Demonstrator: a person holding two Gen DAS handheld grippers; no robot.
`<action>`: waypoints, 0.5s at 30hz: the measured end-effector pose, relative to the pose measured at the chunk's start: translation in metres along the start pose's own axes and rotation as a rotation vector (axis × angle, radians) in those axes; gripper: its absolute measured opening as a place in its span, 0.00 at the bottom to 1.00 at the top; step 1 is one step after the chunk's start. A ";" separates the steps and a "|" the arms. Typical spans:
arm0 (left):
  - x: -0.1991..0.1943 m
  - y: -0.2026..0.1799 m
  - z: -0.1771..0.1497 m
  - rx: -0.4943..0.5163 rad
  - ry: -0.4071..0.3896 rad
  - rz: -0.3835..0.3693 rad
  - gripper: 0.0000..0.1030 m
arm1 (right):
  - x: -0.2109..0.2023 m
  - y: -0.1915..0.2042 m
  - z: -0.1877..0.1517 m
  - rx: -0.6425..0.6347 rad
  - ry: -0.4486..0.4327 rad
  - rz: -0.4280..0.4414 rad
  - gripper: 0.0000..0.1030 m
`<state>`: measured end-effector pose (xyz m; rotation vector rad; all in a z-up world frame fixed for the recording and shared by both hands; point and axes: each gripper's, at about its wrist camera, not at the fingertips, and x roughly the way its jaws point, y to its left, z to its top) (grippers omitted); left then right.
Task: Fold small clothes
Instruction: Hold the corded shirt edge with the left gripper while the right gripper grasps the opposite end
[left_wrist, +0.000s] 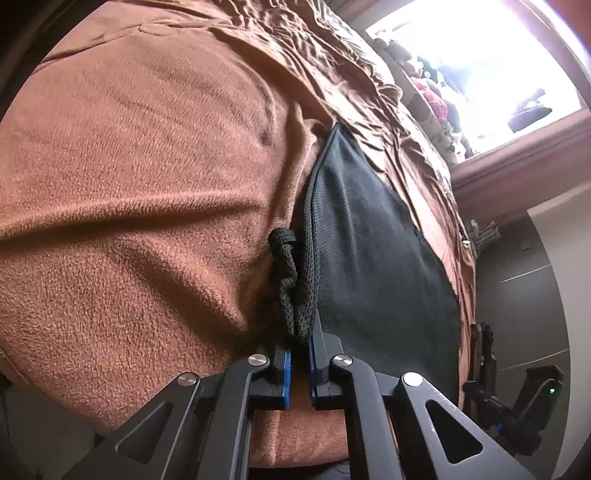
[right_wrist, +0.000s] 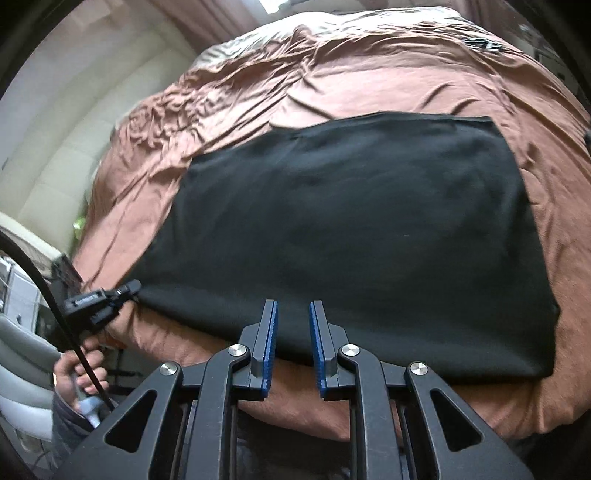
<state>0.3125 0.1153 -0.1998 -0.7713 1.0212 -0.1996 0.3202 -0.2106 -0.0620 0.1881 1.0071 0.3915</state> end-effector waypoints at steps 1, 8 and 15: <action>-0.001 -0.001 0.000 0.002 -0.001 -0.003 0.06 | 0.005 0.004 0.001 -0.004 0.008 0.006 0.14; -0.009 -0.005 0.002 -0.006 -0.011 -0.045 0.04 | 0.053 0.007 0.012 0.003 0.094 0.041 0.14; -0.014 0.001 0.001 -0.070 -0.003 -0.144 0.04 | 0.079 0.006 0.026 -0.003 0.141 0.008 0.13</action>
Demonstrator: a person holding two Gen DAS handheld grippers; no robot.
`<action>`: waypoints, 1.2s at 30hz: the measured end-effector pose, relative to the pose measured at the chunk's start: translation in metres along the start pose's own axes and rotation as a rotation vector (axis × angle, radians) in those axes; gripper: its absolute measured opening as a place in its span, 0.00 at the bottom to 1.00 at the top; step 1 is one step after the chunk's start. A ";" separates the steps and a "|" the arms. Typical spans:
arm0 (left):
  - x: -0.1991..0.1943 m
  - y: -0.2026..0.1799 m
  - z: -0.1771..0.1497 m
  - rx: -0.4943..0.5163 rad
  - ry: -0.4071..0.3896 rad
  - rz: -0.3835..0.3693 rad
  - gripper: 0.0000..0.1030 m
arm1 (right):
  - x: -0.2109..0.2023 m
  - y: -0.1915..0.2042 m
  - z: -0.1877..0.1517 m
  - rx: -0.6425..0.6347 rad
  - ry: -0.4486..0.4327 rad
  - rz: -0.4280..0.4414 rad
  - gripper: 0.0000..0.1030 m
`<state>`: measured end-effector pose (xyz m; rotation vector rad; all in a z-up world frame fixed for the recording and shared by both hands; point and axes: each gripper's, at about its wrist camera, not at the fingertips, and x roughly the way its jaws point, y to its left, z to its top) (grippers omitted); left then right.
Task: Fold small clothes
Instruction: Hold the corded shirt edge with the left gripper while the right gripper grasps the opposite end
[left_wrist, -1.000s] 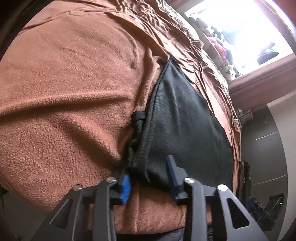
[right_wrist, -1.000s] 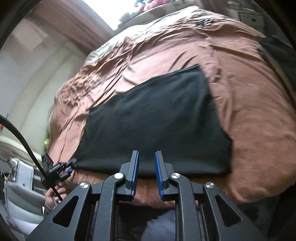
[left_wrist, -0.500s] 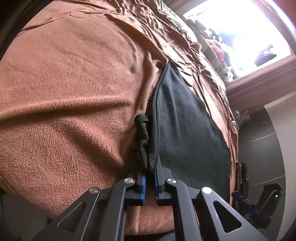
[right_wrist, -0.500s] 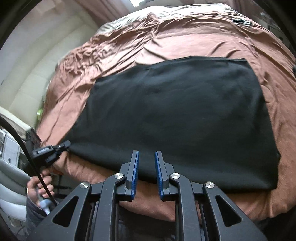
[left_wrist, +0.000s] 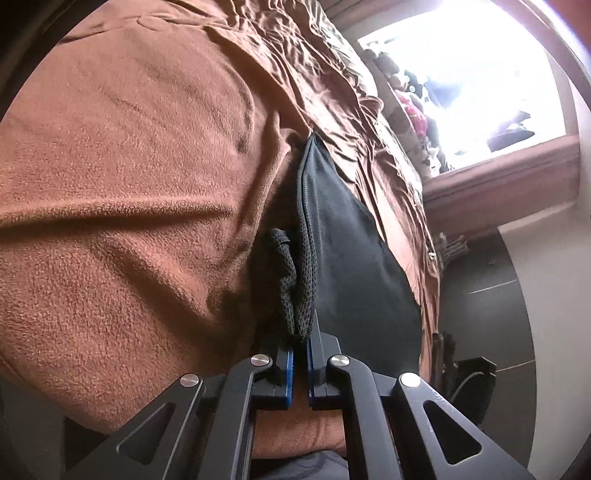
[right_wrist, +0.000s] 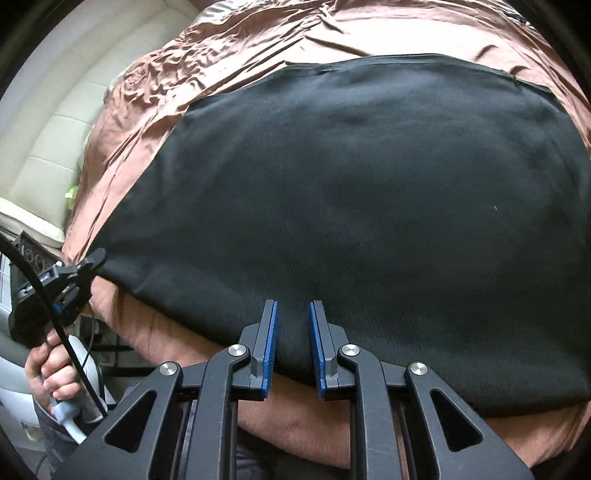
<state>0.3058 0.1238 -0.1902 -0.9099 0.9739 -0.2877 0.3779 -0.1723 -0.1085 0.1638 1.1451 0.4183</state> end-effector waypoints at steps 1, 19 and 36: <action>0.000 0.000 0.000 -0.007 0.003 -0.007 0.04 | 0.001 -0.002 0.005 0.005 -0.002 -0.003 0.13; 0.005 0.000 0.000 -0.030 0.003 0.043 0.04 | 0.025 -0.007 0.066 0.029 -0.026 -0.037 0.13; 0.013 0.020 0.001 -0.097 0.030 0.036 0.04 | 0.061 -0.007 0.141 0.029 -0.037 -0.083 0.09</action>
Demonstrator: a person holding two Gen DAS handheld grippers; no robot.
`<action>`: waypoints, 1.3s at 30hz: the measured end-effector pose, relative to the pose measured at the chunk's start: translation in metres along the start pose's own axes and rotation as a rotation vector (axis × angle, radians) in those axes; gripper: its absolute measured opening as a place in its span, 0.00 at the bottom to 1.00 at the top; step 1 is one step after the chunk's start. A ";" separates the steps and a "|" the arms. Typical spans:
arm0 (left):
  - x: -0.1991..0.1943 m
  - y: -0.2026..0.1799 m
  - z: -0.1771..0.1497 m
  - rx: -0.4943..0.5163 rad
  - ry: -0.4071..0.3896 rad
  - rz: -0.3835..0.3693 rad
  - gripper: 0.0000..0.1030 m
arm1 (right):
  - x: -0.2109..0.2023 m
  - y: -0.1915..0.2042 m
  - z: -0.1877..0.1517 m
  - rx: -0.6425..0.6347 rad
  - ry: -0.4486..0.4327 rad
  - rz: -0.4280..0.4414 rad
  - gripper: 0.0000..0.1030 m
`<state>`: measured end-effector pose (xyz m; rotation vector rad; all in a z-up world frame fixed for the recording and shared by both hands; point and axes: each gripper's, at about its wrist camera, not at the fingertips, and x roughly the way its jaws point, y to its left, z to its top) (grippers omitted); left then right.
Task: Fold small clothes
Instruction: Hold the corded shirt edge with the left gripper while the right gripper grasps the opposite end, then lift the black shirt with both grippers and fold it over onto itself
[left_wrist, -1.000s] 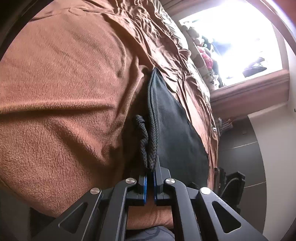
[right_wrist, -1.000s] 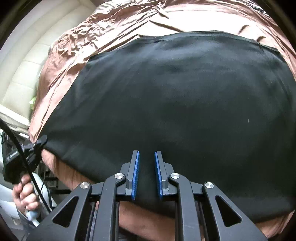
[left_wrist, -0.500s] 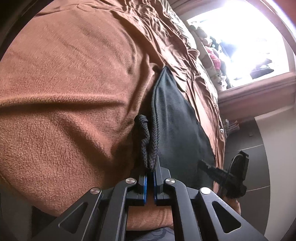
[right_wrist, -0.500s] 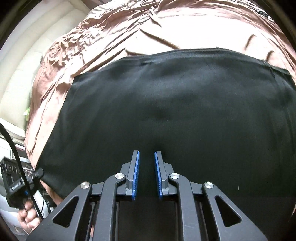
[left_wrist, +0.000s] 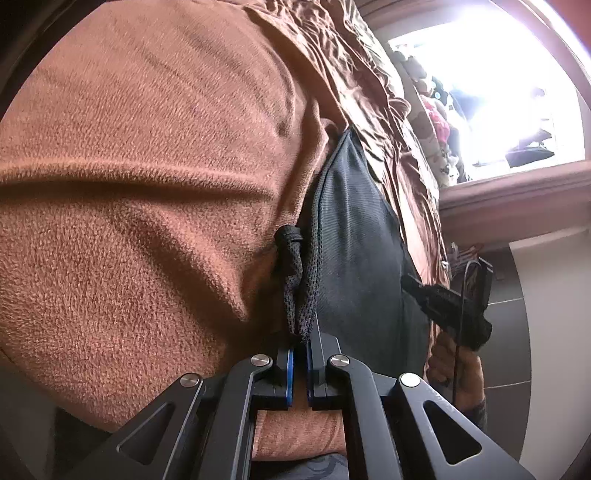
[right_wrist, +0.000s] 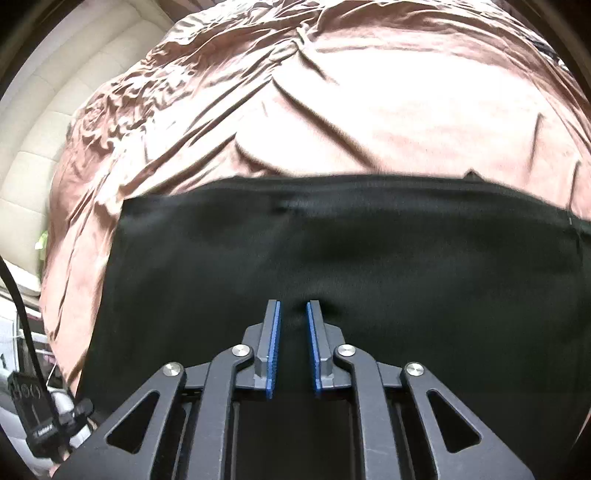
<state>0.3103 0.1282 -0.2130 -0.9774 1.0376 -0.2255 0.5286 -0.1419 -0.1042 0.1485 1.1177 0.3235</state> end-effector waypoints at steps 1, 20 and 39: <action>0.001 0.000 0.000 0.002 0.003 0.004 0.04 | 0.003 -0.001 0.004 0.010 -0.003 -0.006 0.09; -0.007 -0.037 0.007 0.045 -0.005 -0.128 0.04 | -0.035 0.014 -0.026 -0.068 -0.095 -0.010 0.05; -0.012 -0.126 0.019 0.207 -0.006 -0.208 0.04 | -0.061 -0.010 -0.136 -0.026 0.061 0.168 0.05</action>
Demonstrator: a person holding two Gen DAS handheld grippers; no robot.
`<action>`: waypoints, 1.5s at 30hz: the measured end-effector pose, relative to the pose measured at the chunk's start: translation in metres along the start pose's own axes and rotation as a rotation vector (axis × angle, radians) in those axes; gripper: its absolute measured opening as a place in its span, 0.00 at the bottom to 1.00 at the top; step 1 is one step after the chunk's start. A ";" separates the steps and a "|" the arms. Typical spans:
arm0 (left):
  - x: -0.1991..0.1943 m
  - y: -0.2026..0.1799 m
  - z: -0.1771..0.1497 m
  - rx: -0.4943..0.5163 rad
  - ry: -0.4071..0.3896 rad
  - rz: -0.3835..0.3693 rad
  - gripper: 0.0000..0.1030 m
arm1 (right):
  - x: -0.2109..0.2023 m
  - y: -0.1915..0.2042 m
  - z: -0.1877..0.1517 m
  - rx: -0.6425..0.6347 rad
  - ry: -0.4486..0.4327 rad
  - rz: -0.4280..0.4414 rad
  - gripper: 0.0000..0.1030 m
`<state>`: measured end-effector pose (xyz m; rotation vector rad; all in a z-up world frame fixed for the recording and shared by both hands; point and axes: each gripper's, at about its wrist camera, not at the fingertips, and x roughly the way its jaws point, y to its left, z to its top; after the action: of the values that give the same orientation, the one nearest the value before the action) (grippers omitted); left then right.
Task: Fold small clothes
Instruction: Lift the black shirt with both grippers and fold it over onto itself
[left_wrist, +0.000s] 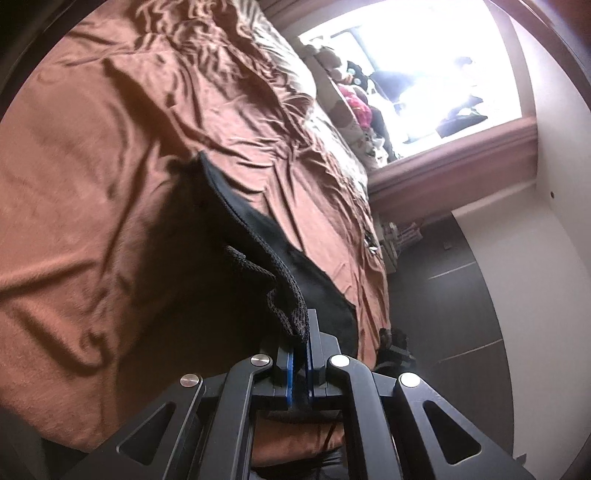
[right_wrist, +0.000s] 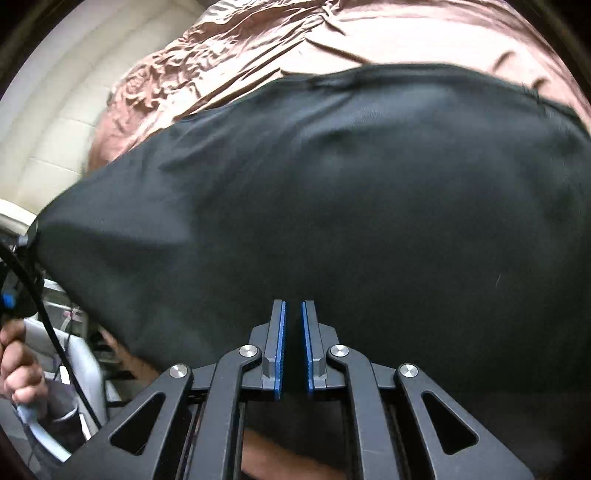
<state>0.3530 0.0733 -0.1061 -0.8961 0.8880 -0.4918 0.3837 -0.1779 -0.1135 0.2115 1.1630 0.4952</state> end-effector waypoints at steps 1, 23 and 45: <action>0.002 -0.006 0.003 0.011 0.001 -0.001 0.04 | 0.001 -0.001 -0.001 0.006 -0.002 0.007 0.05; 0.058 -0.117 0.001 0.246 0.119 -0.028 0.04 | -0.066 -0.037 -0.034 0.124 -0.126 0.094 0.06; 0.139 -0.198 -0.069 0.445 0.333 -0.019 0.04 | -0.184 -0.076 -0.104 0.153 -0.402 -0.012 0.76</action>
<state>0.3705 -0.1646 -0.0265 -0.4203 1.0177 -0.8341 0.2526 -0.3413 -0.0340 0.4164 0.8077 0.3334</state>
